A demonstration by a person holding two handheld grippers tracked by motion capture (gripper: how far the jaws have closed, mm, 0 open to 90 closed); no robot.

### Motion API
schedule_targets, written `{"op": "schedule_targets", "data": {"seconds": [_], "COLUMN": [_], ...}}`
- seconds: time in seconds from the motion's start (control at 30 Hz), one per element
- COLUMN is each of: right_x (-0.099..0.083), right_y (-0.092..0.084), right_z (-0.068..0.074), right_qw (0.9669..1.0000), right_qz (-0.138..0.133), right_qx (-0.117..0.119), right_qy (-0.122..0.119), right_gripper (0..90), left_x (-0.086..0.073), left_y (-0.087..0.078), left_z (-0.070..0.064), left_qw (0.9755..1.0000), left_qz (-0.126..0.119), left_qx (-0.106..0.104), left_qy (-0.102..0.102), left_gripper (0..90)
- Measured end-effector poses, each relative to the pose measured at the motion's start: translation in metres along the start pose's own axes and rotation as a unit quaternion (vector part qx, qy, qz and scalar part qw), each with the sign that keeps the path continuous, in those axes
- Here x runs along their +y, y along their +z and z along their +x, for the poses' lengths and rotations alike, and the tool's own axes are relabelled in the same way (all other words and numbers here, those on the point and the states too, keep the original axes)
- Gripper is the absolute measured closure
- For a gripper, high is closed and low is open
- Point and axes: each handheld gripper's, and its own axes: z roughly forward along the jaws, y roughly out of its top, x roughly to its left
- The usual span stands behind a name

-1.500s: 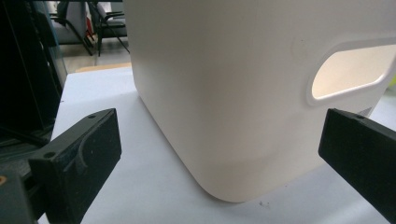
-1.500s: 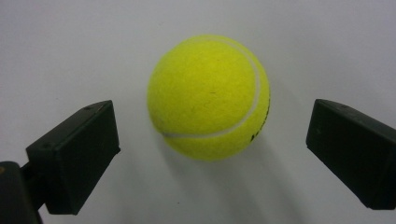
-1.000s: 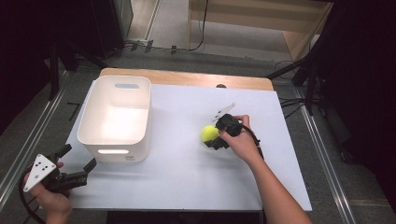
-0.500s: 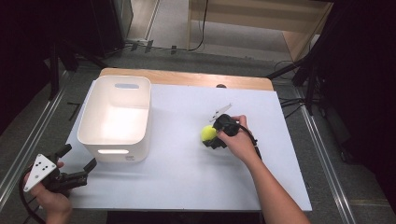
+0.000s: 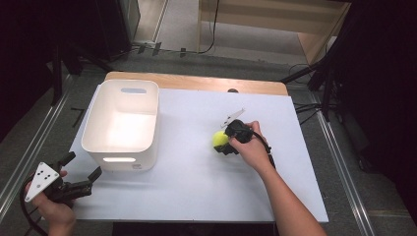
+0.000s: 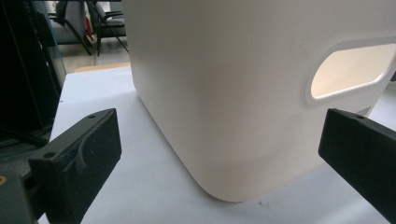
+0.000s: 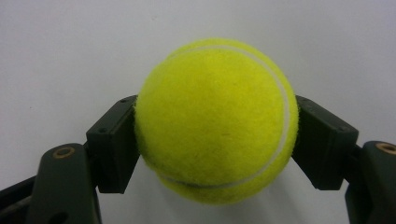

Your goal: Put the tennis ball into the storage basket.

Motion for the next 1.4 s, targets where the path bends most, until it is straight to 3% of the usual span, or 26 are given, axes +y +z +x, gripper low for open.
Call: {"op": "schedule_targets", "data": {"seconds": [1.4], "right_x": [0.045], "right_y": [-0.033], "right_z": [0.006], "right_qw": [0.9987], "right_qz": [-0.027], "right_qx": [0.027], "right_qy": [-0.034], "right_gripper": [23.0], "left_x": [0.0], "left_y": [0.0], "left_z": [0.0], "left_qw": [1.0], "left_qz": [0.0], "left_qx": [-0.001], "left_qy": [0.0], "left_gripper": [0.0]}}
